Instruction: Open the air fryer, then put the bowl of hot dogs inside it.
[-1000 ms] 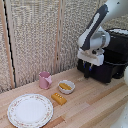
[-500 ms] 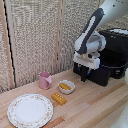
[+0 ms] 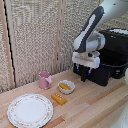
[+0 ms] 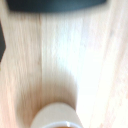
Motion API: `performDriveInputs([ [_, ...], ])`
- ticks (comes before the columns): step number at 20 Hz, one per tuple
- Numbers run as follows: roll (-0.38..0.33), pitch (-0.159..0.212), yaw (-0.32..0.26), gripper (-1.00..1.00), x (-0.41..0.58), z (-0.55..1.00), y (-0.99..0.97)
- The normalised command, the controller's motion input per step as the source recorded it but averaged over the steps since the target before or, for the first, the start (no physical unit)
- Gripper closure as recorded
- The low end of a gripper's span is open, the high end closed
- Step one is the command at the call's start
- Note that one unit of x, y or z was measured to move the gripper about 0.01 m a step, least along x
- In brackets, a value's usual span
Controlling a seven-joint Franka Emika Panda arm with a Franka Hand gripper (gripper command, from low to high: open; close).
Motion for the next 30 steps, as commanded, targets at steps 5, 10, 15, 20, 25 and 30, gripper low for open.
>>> performDriveInputs([
  [5,0.081,0.045,0.112,-1.0,-0.027,0.54,0.21],
  [10,0.123,-0.017,0.172,-1.0,-0.193,0.08,0.31],
  [15,0.128,-0.047,0.149,-1.0,-0.147,0.0,0.41],
  [20,0.133,-0.054,0.155,-1.0,-0.118,-0.08,0.41],
  [25,0.075,-0.024,0.171,-1.0,-0.204,-0.4,0.36],
  [30,0.002,0.048,0.235,-1.0,-0.17,-0.61,0.03],
])
